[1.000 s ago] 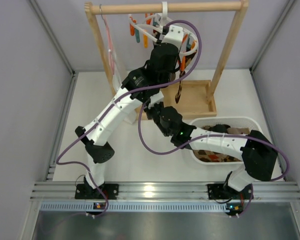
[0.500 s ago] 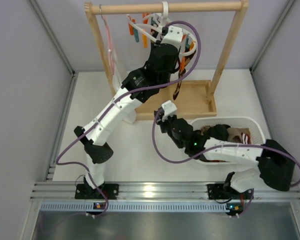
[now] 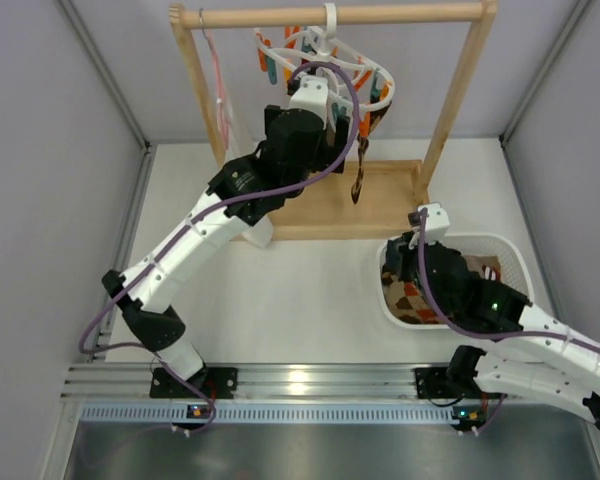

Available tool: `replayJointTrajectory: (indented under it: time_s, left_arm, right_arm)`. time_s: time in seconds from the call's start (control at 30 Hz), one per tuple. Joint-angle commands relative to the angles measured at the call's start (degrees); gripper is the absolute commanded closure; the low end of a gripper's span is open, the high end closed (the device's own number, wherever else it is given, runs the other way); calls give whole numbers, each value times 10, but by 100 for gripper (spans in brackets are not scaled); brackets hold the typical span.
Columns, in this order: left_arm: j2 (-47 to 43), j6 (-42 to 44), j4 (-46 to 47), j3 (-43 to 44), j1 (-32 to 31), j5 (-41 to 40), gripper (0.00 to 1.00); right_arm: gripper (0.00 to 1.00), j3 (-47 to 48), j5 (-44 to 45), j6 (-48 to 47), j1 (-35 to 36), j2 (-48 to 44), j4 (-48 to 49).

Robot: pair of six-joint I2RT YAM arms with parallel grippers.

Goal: Remove the socks clipped to the hanger

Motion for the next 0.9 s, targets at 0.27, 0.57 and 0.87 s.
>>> replayJointTrajectory:
  time_s: [0.27, 0.57, 0.87]
  left_arm:
    - [-255, -123, 15, -293, -1, 36, 2]
    - [-414, -95, 11, -417, -1, 48, 2]
    - [-510, -55, 11, -485, -1, 86, 2]
  right_arm:
    - [100, 7, -68, 63, -142, 99, -140]
    - [99, -125, -263, 86, -225, 189, 80]
    - [27, -91, -202, 92, -246, 87, 2]
